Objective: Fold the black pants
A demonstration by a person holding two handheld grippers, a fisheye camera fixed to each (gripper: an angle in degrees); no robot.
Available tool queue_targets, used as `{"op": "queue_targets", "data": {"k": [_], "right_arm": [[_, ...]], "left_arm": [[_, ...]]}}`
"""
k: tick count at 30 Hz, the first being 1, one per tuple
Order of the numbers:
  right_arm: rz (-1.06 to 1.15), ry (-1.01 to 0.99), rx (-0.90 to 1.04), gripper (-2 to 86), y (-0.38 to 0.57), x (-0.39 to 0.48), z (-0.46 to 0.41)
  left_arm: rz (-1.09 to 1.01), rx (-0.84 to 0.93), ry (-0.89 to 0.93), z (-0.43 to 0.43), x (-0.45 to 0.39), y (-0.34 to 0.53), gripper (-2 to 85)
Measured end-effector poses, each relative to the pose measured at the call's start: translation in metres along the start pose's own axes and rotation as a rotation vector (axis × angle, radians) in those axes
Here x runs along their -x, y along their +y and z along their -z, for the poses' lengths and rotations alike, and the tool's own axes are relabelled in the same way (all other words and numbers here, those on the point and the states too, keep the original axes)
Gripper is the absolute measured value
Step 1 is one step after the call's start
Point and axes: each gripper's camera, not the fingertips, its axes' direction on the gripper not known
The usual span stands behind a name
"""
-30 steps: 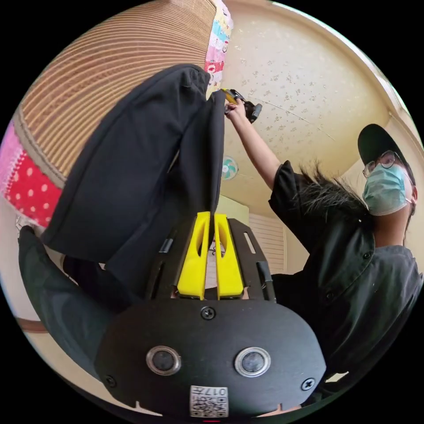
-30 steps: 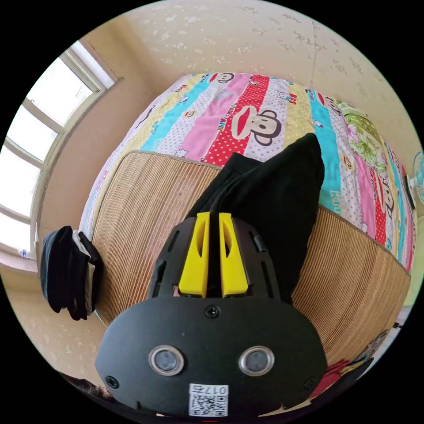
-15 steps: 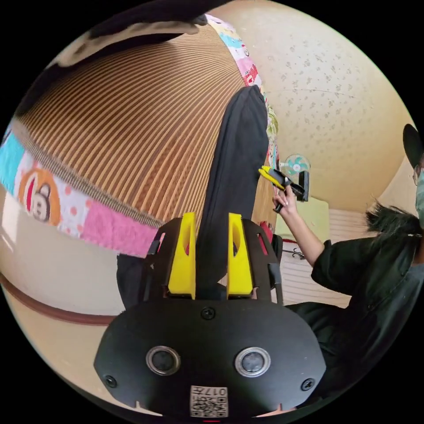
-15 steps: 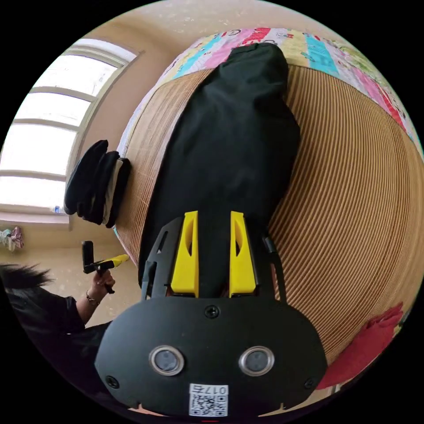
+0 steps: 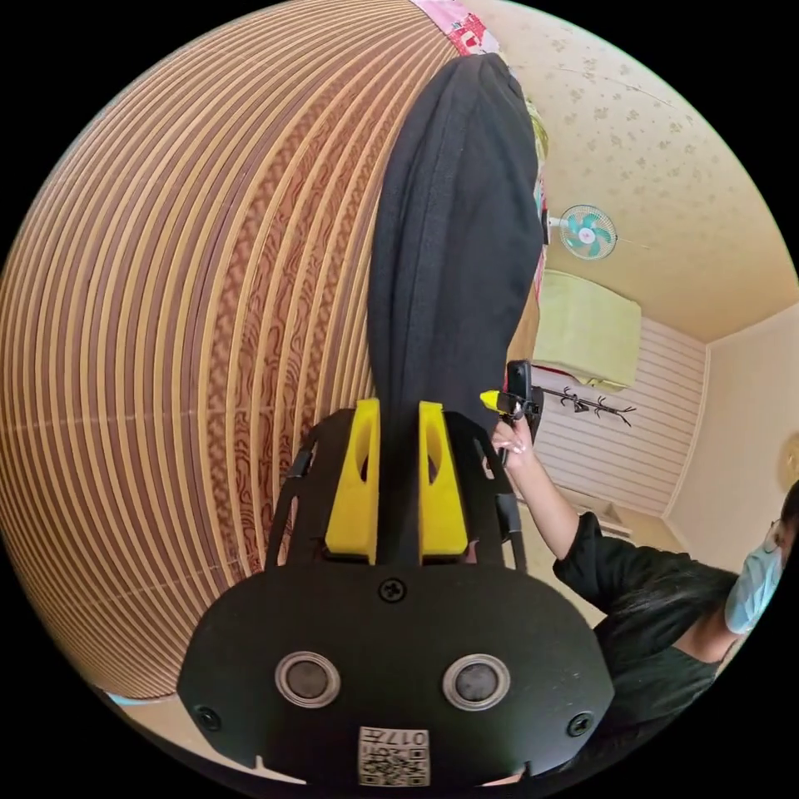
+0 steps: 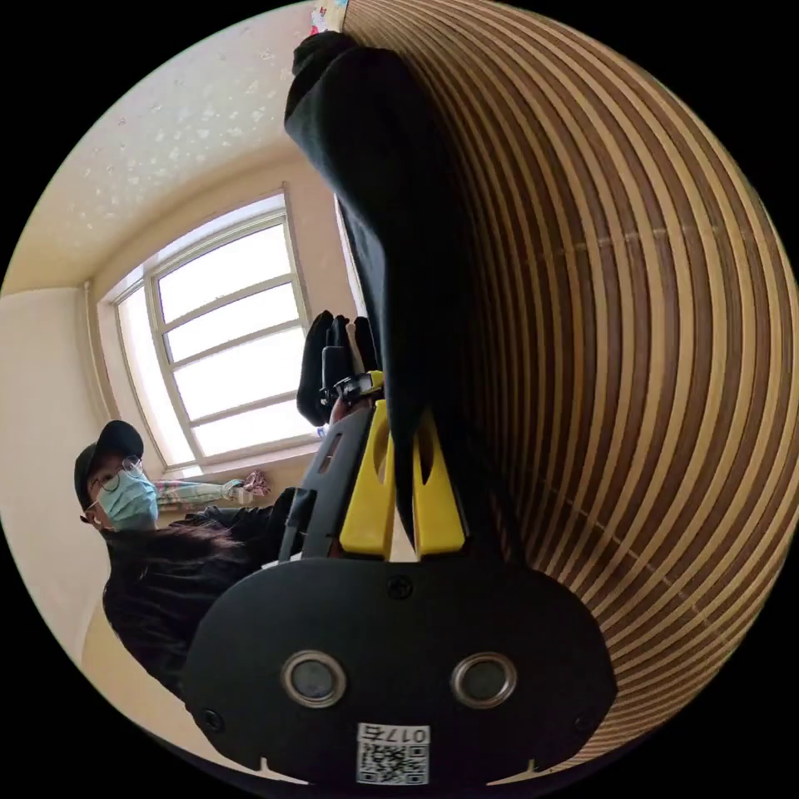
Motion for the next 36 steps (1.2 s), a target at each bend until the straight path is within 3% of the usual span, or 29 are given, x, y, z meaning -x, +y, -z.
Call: {"op": "queue_targets", "data": {"k": [4, 10, 16, 18, 21, 26, 32, 36], "right_arm": [[0.174, -0.145, -0.068, 1.2, 0.054, 0.059, 0.021], [0.535, -0.147, -0.077, 0.0, 0.167, 0.221, 0.037], [0.922, -0.087, -0.073, -0.2, 0.226, 0.401, 0.046], [1.015, -0.078, -0.099, -0.2, 0.231, 0.444, 0.052], [0.997, -0.001, -0.181, -0.3, 0.213, 0.480, 0.067], [0.757, 0.263, -0.276, -0.3, 0.115, 0.457, 0.089], [0.555, 0.432, -0.306, -0.3, 0.036, 0.397, 0.070], [0.413, 0.570, -0.237, 0.4, 0.041, 0.308, 0.027]], "left_arm": [[-0.229, -0.073, 0.475, 0.019, -0.029, 0.067, 3.9], [-0.655, -0.162, 0.611, 0.071, -0.155, 0.185, 3.7], [-1.020, -0.295, 0.611, 0.132, -0.309, 0.250, 3.8], [-1.050, -0.348, 0.585, 0.145, -0.348, 0.251, 3.8], [-0.984, -0.414, 0.462, 0.152, -0.389, 0.234, 3.8], [-0.758, -0.421, 0.212, 0.123, -0.392, 0.162, 3.8], [-0.609, -0.354, -0.051, 0.068, -0.354, 0.093, 3.9], [-0.468, -0.213, -0.216, -0.013, -0.266, 0.104, 4.4]]}}
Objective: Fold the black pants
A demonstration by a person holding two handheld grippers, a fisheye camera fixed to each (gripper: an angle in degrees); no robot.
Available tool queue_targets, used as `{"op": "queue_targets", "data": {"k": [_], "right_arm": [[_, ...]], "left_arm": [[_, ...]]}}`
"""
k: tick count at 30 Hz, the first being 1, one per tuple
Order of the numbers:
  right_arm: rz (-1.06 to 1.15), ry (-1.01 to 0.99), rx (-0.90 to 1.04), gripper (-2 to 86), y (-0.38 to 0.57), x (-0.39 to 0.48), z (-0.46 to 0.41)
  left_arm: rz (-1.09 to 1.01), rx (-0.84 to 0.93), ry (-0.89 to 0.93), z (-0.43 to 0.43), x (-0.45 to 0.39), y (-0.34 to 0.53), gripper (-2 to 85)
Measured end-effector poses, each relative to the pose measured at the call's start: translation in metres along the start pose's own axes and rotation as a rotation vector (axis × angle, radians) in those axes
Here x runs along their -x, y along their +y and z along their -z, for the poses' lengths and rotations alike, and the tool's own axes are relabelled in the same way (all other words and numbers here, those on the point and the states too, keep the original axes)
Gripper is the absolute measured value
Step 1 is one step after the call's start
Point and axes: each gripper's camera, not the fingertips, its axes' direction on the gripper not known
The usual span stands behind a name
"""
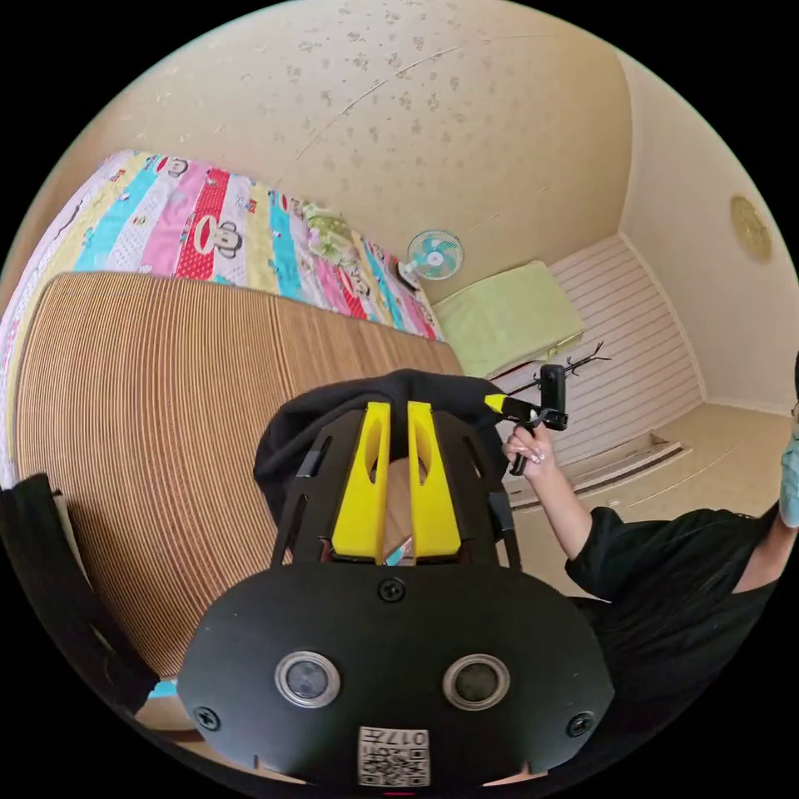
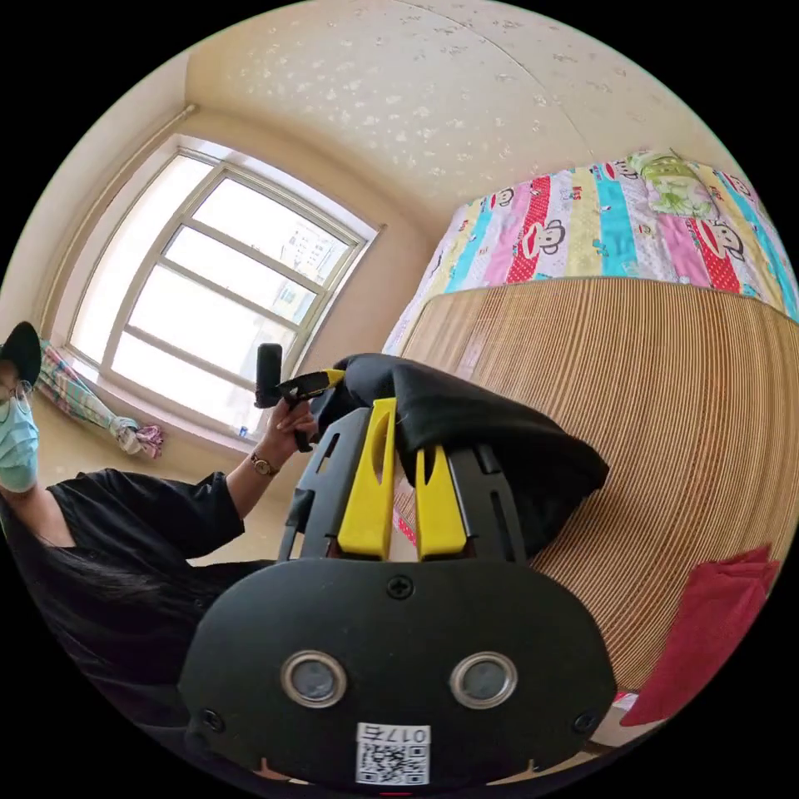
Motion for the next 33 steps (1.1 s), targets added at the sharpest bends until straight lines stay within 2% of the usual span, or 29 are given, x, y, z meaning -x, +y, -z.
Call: {"op": "queue_targets", "data": {"k": [2, 4, 7, 10, 15, 19, 21, 23, 25, 28, 33], "right_arm": [[-0.198, 0.031, 0.114, 1.9, 0.060, -0.057, -0.059], [-0.391, 0.092, 0.218, 5.3, 0.106, -0.100, -0.100], [-0.664, 0.167, 0.332, 10.3, 0.148, -0.142, -0.129], [-0.655, 0.192, 0.228, 12.1, 0.122, -0.136, -0.112], [-0.567, 0.254, 0.152, 13.6, 0.025, -0.136, -0.111], [-0.566, 0.210, 0.280, 13.3, -0.039, -0.172, -0.186], [-0.605, 0.317, 0.315, 12.8, -0.061, -0.171, -0.211], [-0.422, 0.497, 0.377, 11.0, -0.099, -0.127, -0.247], [-0.306, 0.549, 0.404, 9.1, -0.123, -0.092, -0.278], [-0.313, 0.493, 0.415, 7.3, -0.158, -0.056, -0.332], [-0.411, 0.161, 0.345, 6.5, -0.196, -0.015, -0.433]], "left_arm": [[0.131, 0.106, 0.000, -0.047, 0.034, 0.044, 4.9], [0.336, 0.306, -0.072, -0.109, 0.080, 0.104, 6.2], [0.512, 0.416, -0.053, -0.139, 0.115, 0.158, 5.6], [0.580, 0.308, 0.068, -0.125, 0.123, 0.173, 5.4], [0.528, 0.131, 0.092, -0.083, 0.113, 0.158, 6.6], [0.481, 0.009, 0.086, -0.054, 0.099, 0.167, 6.6], [0.495, -0.042, 0.126, -0.044, 0.098, 0.184, 6.5], [0.516, -0.101, 0.163, -0.035, 0.097, 0.206, 6.4], [0.547, -0.187, 0.186, -0.022, 0.097, 0.239, 6.0], [0.608, -0.271, 0.177, -0.012, 0.100, 0.276, 5.7], [0.677, -0.406, 0.166, -0.007, 0.108, 0.313, 5.4]]}}
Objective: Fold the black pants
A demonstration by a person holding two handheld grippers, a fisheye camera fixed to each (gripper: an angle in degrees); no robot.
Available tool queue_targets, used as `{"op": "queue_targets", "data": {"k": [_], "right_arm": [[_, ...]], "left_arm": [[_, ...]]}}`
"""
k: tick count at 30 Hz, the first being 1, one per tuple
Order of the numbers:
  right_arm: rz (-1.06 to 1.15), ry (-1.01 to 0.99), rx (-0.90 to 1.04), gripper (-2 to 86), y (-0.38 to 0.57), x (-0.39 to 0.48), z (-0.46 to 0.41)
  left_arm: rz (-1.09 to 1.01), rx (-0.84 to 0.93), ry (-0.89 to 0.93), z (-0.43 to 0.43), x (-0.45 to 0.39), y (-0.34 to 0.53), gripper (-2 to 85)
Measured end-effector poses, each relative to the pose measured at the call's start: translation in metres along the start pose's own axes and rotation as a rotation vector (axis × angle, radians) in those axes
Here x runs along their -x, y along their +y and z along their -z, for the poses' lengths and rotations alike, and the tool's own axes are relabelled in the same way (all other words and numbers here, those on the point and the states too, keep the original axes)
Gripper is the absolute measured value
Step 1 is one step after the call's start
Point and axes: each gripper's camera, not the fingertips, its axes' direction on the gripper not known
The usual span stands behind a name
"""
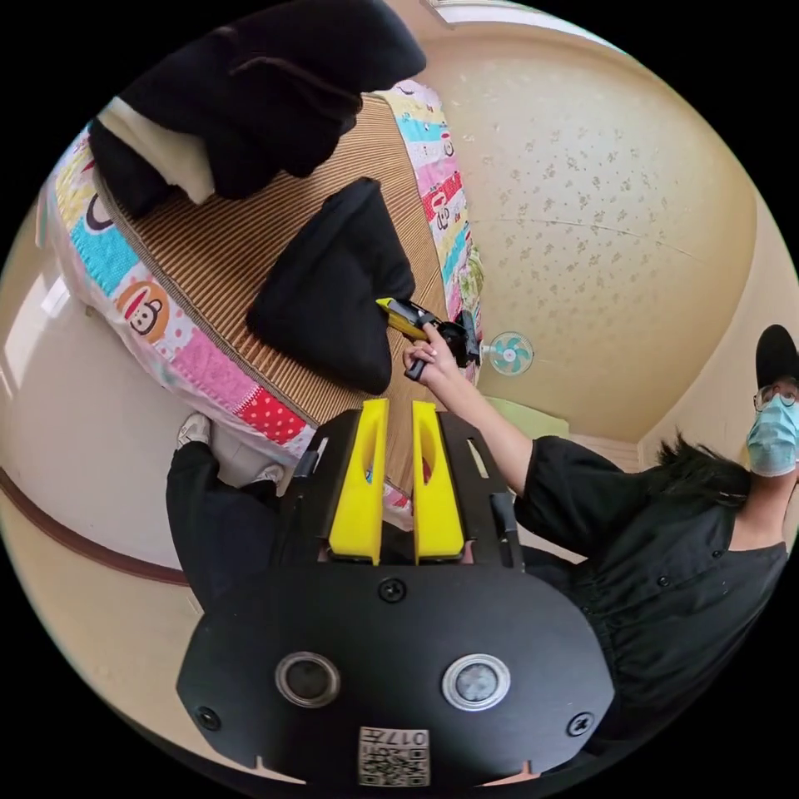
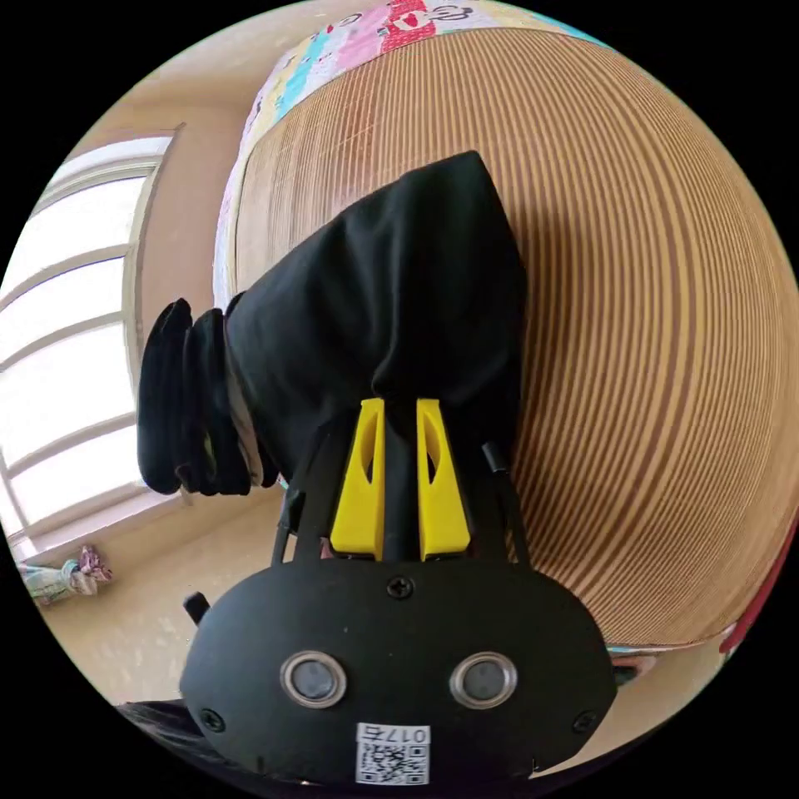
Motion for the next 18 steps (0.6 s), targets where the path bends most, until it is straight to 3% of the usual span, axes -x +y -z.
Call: {"op": "queue_targets", "data": {"k": [2, 4, 9, 12, 15, 18], "right_arm": [[-0.009, -0.249, 0.108, 5.5, -0.019, 0.029, -0.046], [-0.009, -0.283, 0.227, 5.0, -0.024, 0.045, -0.071], [0.123, -0.206, 0.247, 2.6, 0.014, 0.040, -0.031], [0.166, -0.156, 0.301, 1.3, 0.064, -0.008, 0.010], [0.090, 0.026, 0.288, 0.8, 0.128, -0.082, 0.071], [0.060, 0.246, 0.109, 0.7, 0.202, -0.156, 0.169]], "left_arm": [[-0.007, -0.036, 0.013, 0.001, 0.002, 0.003, 5.3], [-0.039, -0.038, -0.006, -0.007, -0.001, 0.004, 5.2], [-0.158, 0.046, -0.082, -0.049, -0.027, -0.002, 5.2], [-0.312, 0.158, -0.172, -0.097, -0.060, -0.005, 5.2], [-0.501, 0.267, -0.291, -0.157, -0.101, 0.005, 5.2], [-0.682, 0.376, -0.348, -0.225, -0.141, 0.027, 5.2]]}}
